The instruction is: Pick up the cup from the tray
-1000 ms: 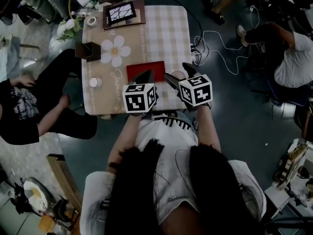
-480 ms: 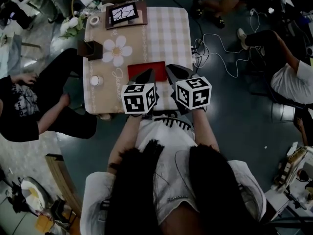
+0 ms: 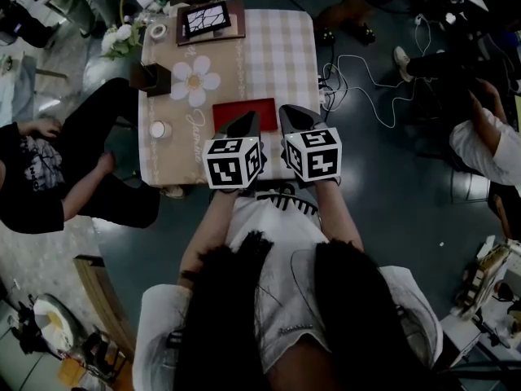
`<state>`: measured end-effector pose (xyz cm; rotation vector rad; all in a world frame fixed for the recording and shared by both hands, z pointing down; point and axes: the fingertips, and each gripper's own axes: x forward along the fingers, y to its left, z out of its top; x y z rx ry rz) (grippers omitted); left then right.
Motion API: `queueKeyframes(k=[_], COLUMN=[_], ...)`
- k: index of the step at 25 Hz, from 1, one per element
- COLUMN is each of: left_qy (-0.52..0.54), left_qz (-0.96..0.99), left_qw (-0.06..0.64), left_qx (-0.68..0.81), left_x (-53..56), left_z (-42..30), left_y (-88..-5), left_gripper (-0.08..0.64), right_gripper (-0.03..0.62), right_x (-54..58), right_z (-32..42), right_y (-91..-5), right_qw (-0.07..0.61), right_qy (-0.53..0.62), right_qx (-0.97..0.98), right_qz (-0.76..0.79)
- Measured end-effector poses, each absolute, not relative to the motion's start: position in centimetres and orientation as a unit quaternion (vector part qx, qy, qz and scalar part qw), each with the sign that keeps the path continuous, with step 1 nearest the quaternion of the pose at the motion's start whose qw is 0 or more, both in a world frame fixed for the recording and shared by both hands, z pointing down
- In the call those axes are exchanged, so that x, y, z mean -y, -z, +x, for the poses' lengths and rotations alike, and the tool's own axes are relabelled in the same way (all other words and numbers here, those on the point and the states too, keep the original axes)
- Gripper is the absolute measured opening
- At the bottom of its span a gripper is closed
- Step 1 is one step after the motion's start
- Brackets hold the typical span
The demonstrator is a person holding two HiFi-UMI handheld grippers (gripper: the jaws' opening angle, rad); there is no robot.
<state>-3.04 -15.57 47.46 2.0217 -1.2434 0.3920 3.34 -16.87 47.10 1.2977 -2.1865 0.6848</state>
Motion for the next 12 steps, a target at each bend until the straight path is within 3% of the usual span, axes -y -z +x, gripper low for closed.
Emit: queueKeyframes(k=[12], left_qy=[-0.149], left_qz=[0.797], left_qw=[0.34], left_qx=[0.476], left_x=[14.6], left_z=[-3.0], left_y=[-46.6], left_gripper=[0.003], right_gripper=[0.008], right_x=[15.8], right_z=[3.2], right_y=[-46.8], right_qw=[0.252], right_qy=[-0.241], right_qx=[0.801], right_qz=[0.488])
